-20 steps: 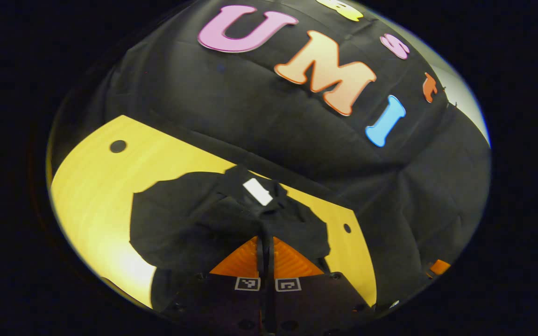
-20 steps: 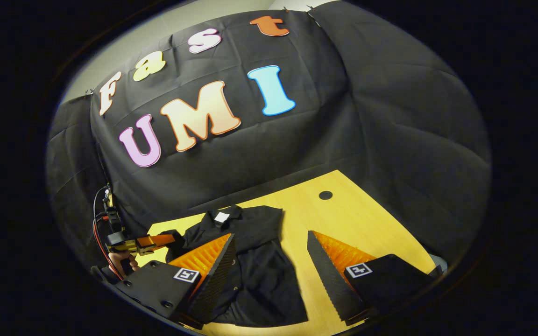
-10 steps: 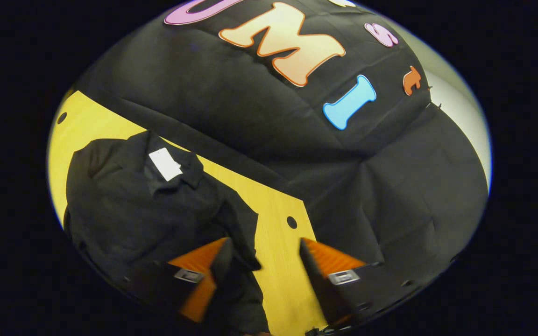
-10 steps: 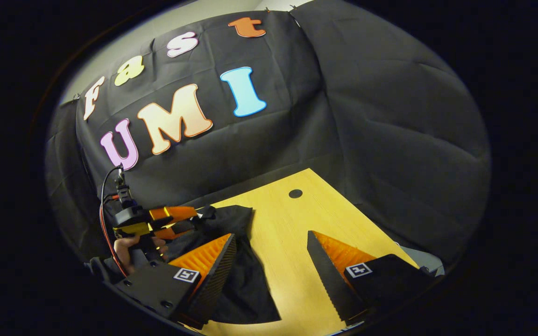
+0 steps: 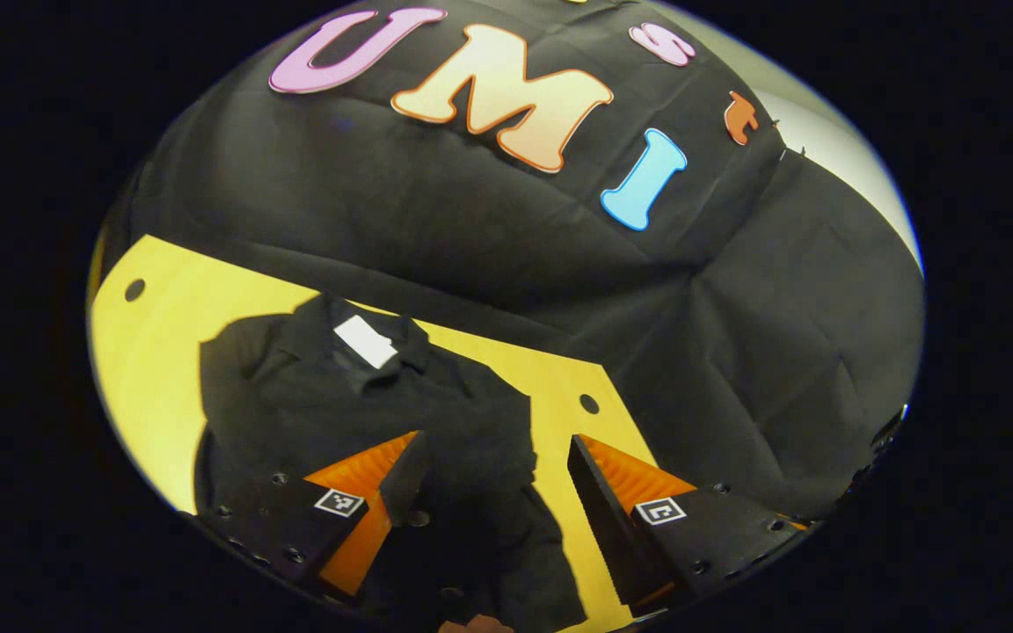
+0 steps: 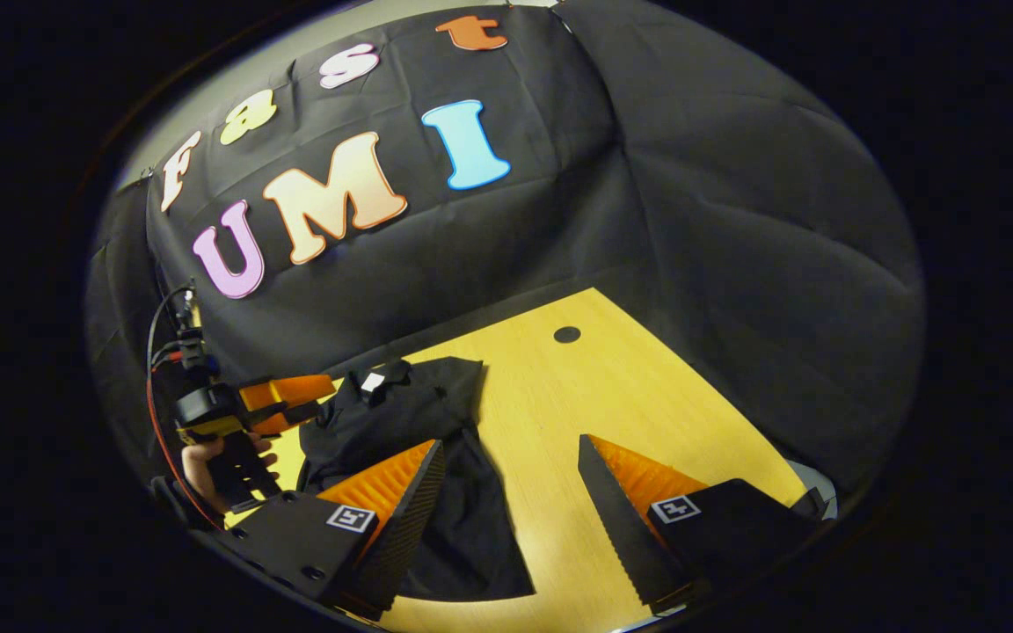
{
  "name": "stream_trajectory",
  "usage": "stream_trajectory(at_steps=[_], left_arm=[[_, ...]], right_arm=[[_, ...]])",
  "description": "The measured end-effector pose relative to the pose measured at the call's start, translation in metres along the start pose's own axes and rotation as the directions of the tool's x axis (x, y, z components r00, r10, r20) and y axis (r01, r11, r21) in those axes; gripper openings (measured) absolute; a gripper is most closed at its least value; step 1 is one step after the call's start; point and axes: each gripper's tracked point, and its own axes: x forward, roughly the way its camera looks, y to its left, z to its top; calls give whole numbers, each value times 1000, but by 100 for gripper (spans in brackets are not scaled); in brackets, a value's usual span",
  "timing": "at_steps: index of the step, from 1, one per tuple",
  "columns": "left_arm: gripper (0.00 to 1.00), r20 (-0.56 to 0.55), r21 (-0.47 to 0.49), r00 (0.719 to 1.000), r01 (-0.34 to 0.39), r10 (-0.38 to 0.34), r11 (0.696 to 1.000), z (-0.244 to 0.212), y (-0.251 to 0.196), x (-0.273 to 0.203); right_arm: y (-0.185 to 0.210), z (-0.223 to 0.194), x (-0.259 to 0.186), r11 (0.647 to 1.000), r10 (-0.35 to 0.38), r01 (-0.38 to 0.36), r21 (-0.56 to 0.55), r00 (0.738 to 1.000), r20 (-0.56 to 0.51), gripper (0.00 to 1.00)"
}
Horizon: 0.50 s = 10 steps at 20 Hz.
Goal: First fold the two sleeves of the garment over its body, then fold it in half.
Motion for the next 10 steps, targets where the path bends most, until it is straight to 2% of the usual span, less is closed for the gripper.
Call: stream_trajectory(at_steps=[2,5,8,10], left_arm=[[96,11,81,998,-69,68,994,-5,31,-32],[96,-3,178,984,-172,176,969,-26,80,-85],[95,-62,144,965,-244,255,959,-59,119,-135],[95,-112,118,940,-308,321,944,-88,143,-161]], right_arm=[[3,-15,5,1000,8,-9,-3,999,-37,98],[7,-37,14,1000,-12,10,-18,997,-70,98],[12,-71,25,998,-28,20,-58,989,-142,98],[15,-93,31,997,-32,19,-70,980,-197,98]])
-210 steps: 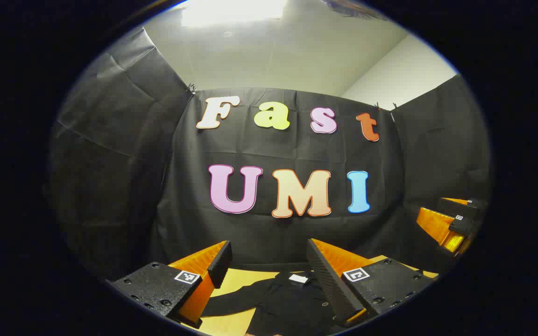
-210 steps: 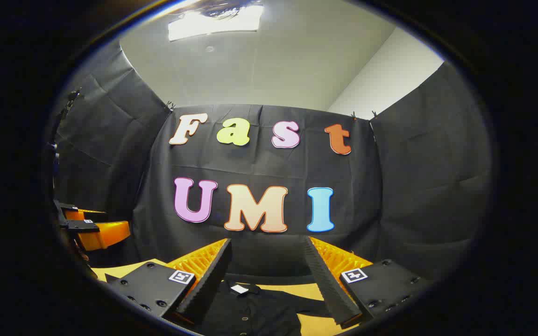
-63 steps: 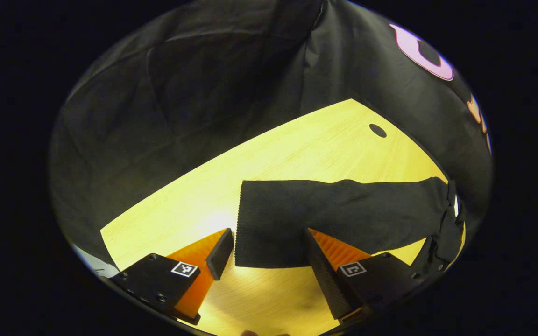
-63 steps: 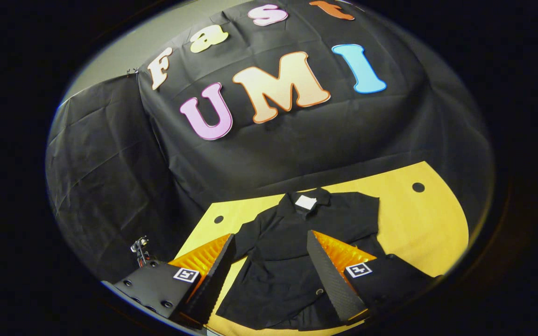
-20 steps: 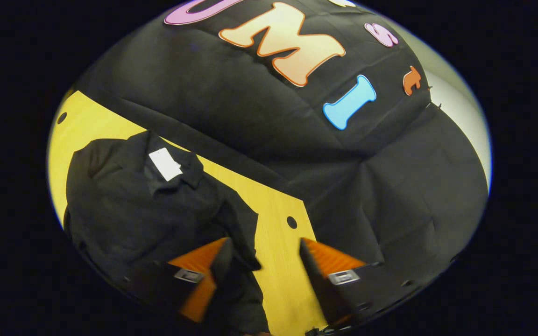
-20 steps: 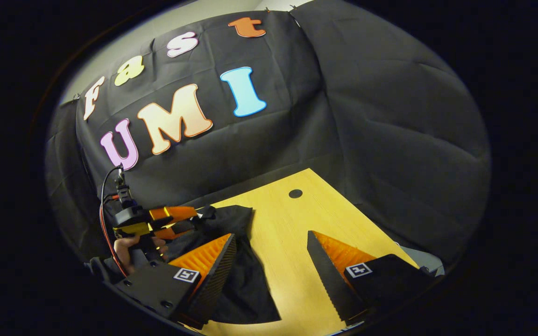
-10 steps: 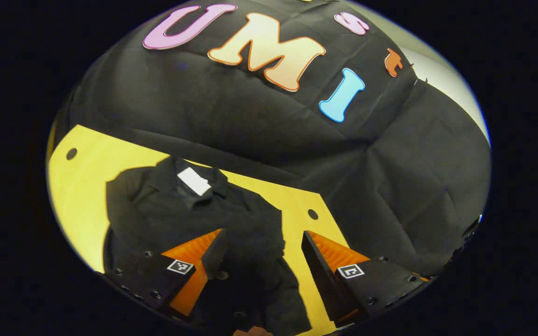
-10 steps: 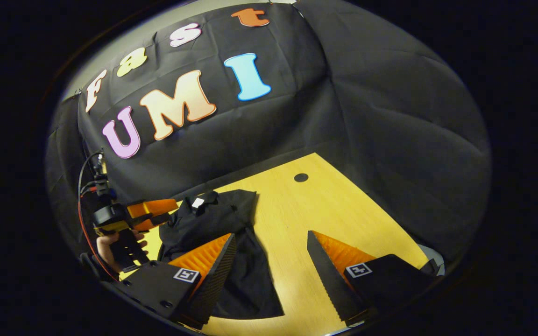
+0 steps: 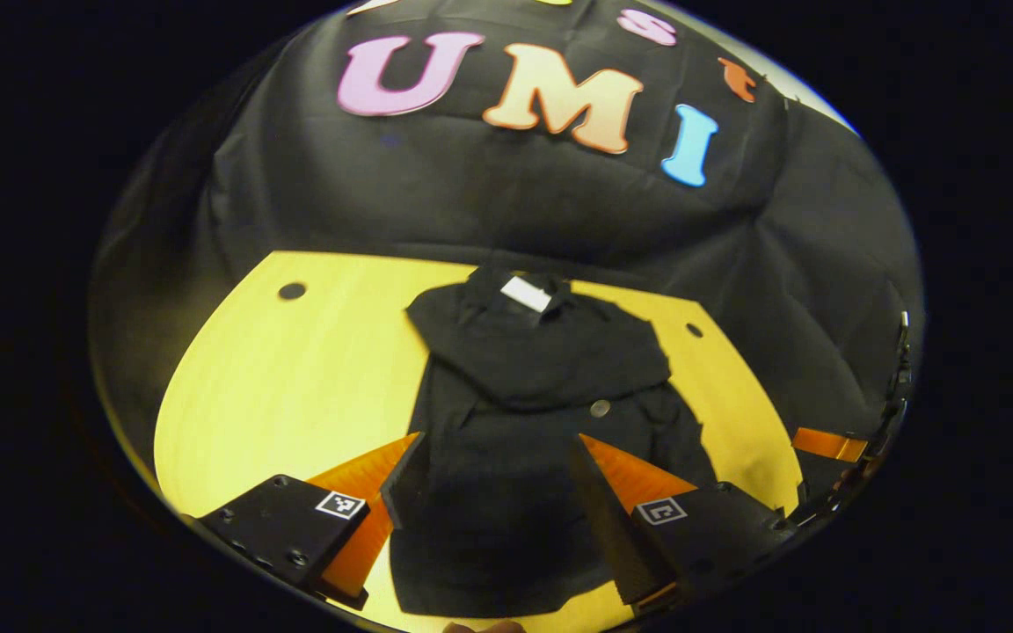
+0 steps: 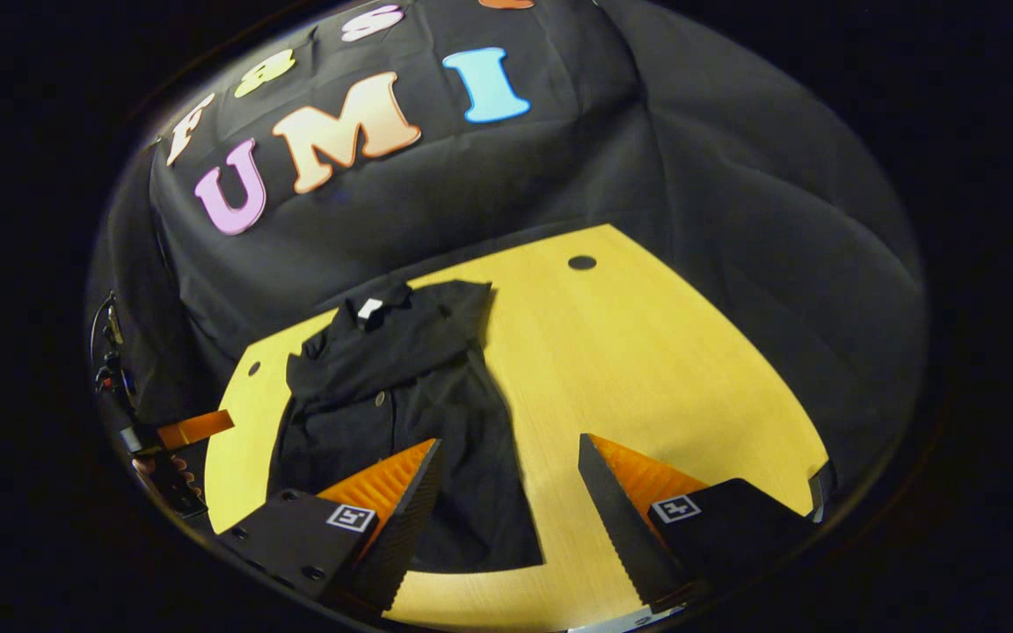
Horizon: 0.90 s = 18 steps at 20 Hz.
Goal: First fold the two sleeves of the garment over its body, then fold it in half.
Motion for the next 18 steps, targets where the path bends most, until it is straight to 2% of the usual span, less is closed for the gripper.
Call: stream_trajectory(at_steps=[5,8,16,17,18], left_arm=[[96,-168,-17,980,-111,107,994,-89,46,-28],[96,-263,-6,955,-141,134,990,-129,57,-36],[96,-415,-26,892,-208,179,978,-164,63,-43],[96,-398,-1,899,-200,183,980,-165,61,-39],[94,-406,18,895,-196,186,980,-169,61,-39]], right_arm=[[8,-56,24,1000,-6,3,-25,990,-138,98],[3,-82,36,998,-54,45,-49,979,-198,97],[1,-115,53,995,-91,73,-72,951,-295,98],[1,-121,55,994,-93,74,-74,947,-306,98],[1,-127,54,993,-103,80,-82,937,-333,98]])
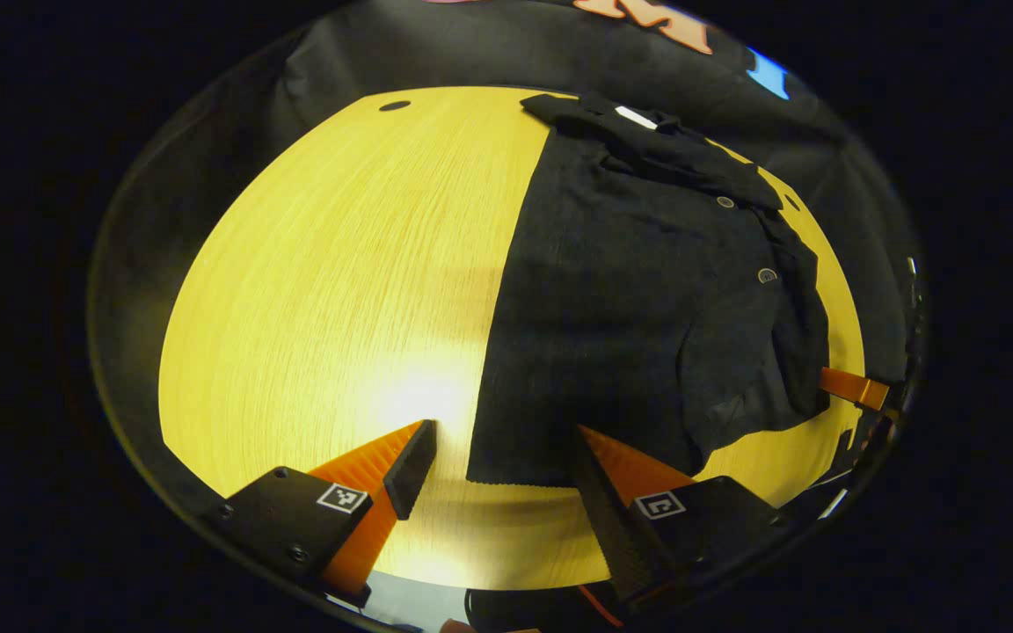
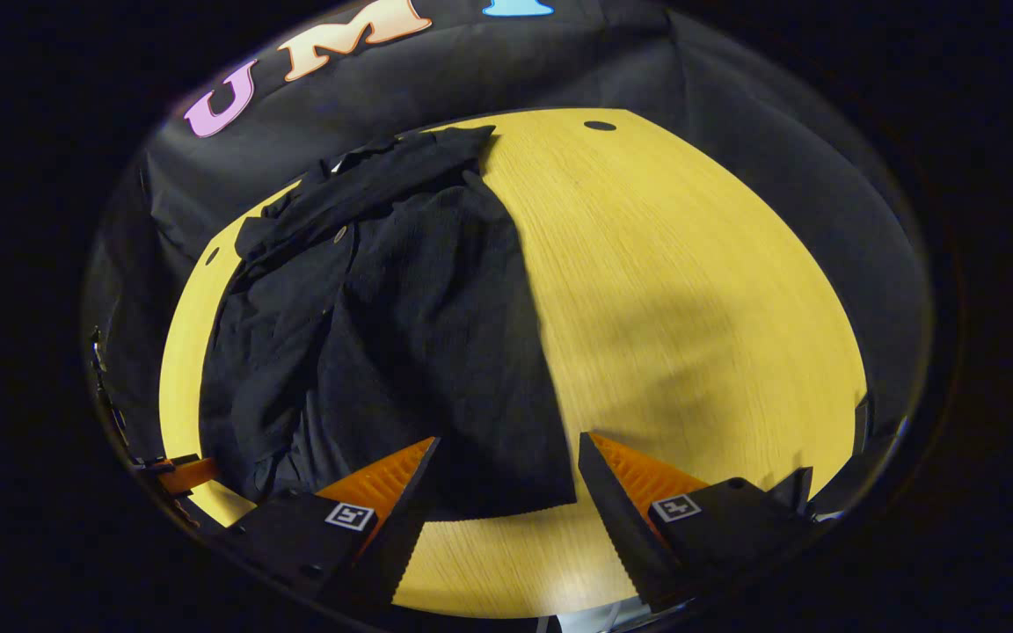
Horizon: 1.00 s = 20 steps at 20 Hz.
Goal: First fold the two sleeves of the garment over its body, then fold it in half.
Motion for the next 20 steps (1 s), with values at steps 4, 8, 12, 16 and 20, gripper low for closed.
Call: stream_trajectory(at_steps=[4,8,12,16,20], left_arm=[[83,-20,103,1000,5,-3,995,-2,-5,-1],[19,-10,46,1000,9,-8,999,1,-23,4],[0,-5,13,991,133,-132,991,1,-40,4],[0,22,-35,988,154,-154,987,23,-40,-8],[0,110,-36,971,216,-211,976,71,-56,-39]], right_arm=[[1,0,5,999,-15,15,-51,1000,5,94],[26,-1,8,996,42,-43,-72,999,-18,35],[28,2,8,991,78,-81,-111,997,-26,3],[36,15,-10,991,103,-102,-84,995,4,2],[58,59,-45,984,174,-169,-63,981,88,2]])
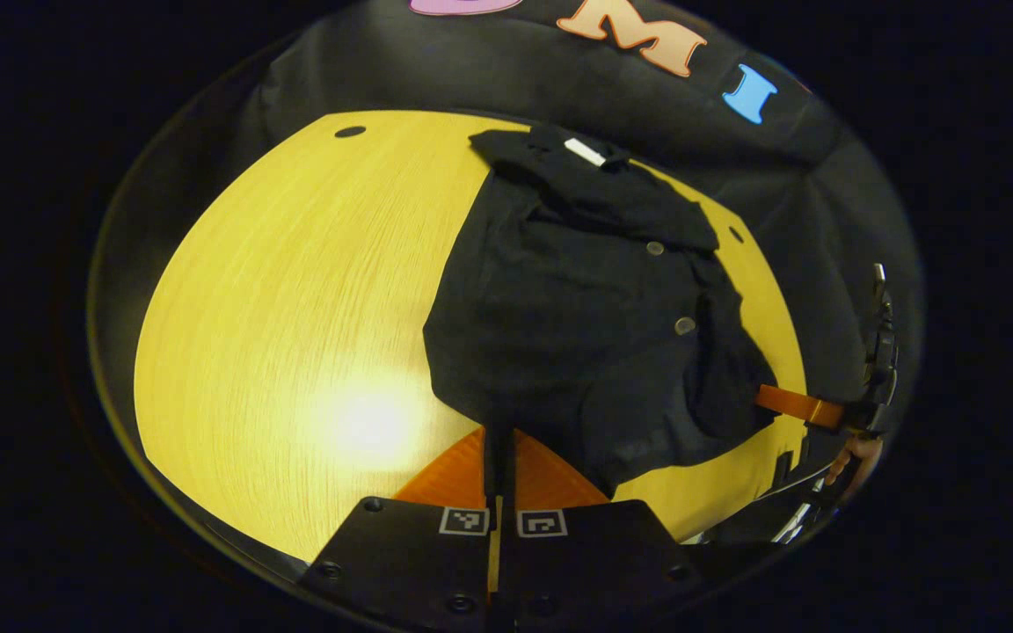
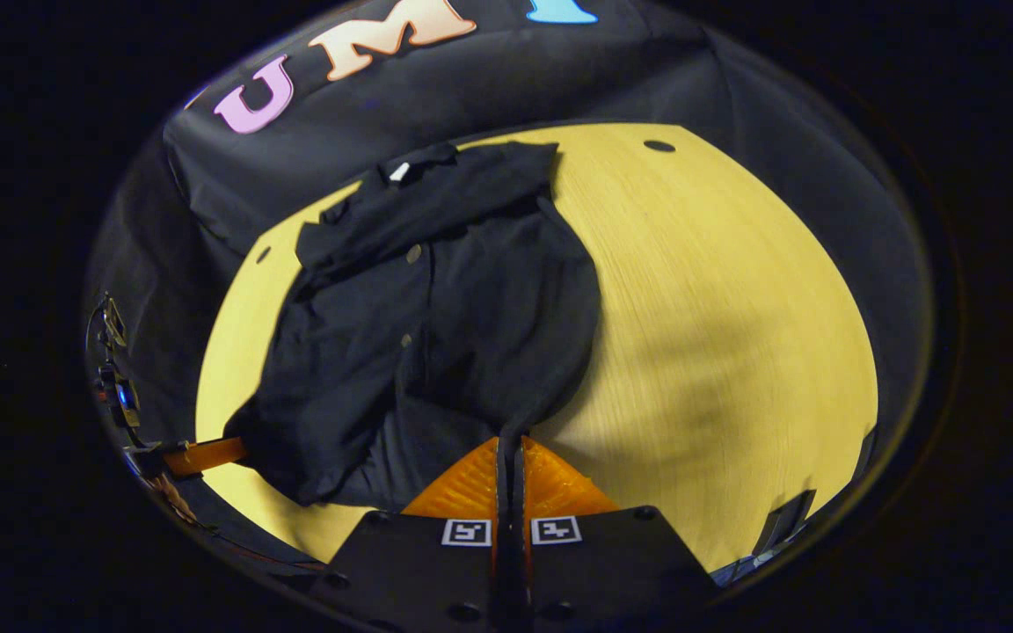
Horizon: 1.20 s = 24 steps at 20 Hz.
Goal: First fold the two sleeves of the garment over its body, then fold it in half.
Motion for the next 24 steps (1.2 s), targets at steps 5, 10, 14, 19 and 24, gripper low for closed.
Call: stream_trajectory(at_steps=[5,10,14,19,24], left_arm=[[0,122,58,992,33,-40,998,88,-18,-14],[0,302,86,951,46,-70,995,214,-30,-7],[0,427,101,902,27,-68,995,306,-27,18],[0,529,93,846,22,-68,995,380,-21,81],[0,556,191,828,-38,-76,981,421,-21,157]], right_arm=[[27,96,-29,996,93,-94,-3,985,144,2],[54,207,-31,989,146,-132,-67,951,274,2],[66,284,-9,989,135,-109,-96,928,346,2],[65,371,38,994,96,-67,-85,906,412,2],[46,416,107,999,29,-12,-45,909,417,2]])
